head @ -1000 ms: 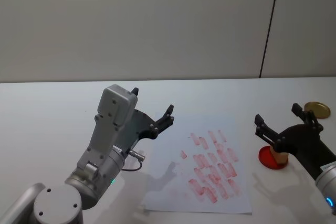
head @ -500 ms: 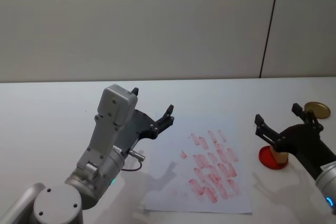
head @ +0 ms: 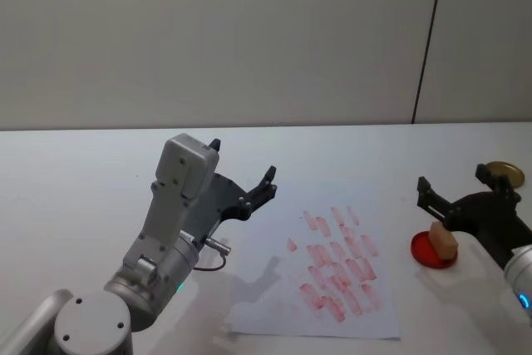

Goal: Use the one hand to pick up the stamp and affix it onto the A4 paper.

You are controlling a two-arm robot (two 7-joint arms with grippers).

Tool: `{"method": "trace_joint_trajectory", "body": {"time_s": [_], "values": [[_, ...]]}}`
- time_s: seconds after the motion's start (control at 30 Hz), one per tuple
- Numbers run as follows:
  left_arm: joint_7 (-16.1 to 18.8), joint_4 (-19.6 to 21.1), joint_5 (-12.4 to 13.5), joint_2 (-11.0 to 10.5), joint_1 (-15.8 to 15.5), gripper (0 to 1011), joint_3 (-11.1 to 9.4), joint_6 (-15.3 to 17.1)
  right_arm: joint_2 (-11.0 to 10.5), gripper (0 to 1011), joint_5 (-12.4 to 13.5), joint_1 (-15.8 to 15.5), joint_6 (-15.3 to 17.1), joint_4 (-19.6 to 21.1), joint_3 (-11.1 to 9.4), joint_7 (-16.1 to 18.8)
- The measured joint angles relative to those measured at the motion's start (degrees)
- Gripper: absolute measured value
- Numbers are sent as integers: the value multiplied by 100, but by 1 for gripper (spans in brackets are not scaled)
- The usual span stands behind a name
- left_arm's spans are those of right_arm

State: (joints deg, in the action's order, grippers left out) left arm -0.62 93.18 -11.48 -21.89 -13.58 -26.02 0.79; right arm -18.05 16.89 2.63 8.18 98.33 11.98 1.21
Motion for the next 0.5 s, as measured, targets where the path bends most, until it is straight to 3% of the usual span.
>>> {"method": "trace_joint_trajectory", "body": {"time_s": [0.5], "values": [[0, 0, 0, 0, 0, 993, 0, 0, 227, 1001, 253, 418, 967, -422, -55, -261]]}}
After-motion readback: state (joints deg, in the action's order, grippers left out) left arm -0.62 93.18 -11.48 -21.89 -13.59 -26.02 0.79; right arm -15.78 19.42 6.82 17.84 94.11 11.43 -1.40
